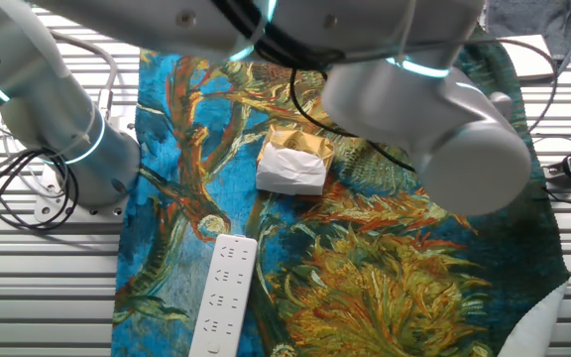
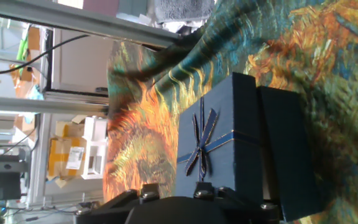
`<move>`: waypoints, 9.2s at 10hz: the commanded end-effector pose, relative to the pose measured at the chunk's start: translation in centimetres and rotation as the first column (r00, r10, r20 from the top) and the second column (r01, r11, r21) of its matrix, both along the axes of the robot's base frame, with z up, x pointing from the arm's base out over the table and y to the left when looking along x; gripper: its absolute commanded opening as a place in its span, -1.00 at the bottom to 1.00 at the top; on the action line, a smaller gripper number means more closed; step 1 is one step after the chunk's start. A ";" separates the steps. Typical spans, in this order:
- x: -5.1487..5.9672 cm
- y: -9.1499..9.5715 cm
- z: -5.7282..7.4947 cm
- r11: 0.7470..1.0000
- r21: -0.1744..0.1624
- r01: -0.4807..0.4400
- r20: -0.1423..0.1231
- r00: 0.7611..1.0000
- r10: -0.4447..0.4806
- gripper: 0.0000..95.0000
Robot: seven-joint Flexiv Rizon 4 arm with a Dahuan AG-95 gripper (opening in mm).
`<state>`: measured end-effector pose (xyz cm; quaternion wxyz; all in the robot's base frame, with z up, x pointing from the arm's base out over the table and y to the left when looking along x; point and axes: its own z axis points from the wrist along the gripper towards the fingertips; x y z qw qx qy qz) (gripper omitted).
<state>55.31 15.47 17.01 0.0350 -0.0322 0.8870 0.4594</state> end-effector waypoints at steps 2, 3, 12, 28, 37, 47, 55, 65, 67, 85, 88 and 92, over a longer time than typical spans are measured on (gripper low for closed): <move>0.0 0.7 -0.7 1.000 -0.005 0.008 0.015 1.000 -0.008 -1.00; -0.2 0.9 -0.9 1.000 -0.012 0.002 0.024 1.000 -0.002 -1.00; -1.0 -0.4 -5.1 0.998 -0.020 -0.054 0.146 0.988 0.056 -1.00; -2.1 -4.2 -5.4 0.992 -0.042 -0.116 0.202 0.972 0.122 -1.00; 0.8 -1.7 -1.9 0.996 -0.050 -0.069 0.146 0.986 0.076 -1.00; 3.9 1.3 -3.5 0.993 -0.085 -0.083 0.202 0.974 0.099 -1.00; 3.3 -0.2 -5.6 0.982 -0.127 -0.140 0.234 0.958 0.167 -1.00; -0.1 -2.1 -6.2 0.978 -0.144 -0.151 0.248 0.951 0.184 -1.00; -0.5 -2.1 -5.1 0.978 -0.151 -0.142 0.203 0.964 0.171 -1.00; -1.5 -1.6 -6.4 0.981 -0.144 -0.133 0.273 0.947 0.169 -1.00; -2.1 -1.5 -6.7 0.982 -0.140 -0.128 0.281 0.946 0.163 -1.00; -2.4 -1.5 -7.0 0.984 -0.124 -0.124 0.305 0.939 0.157 -1.00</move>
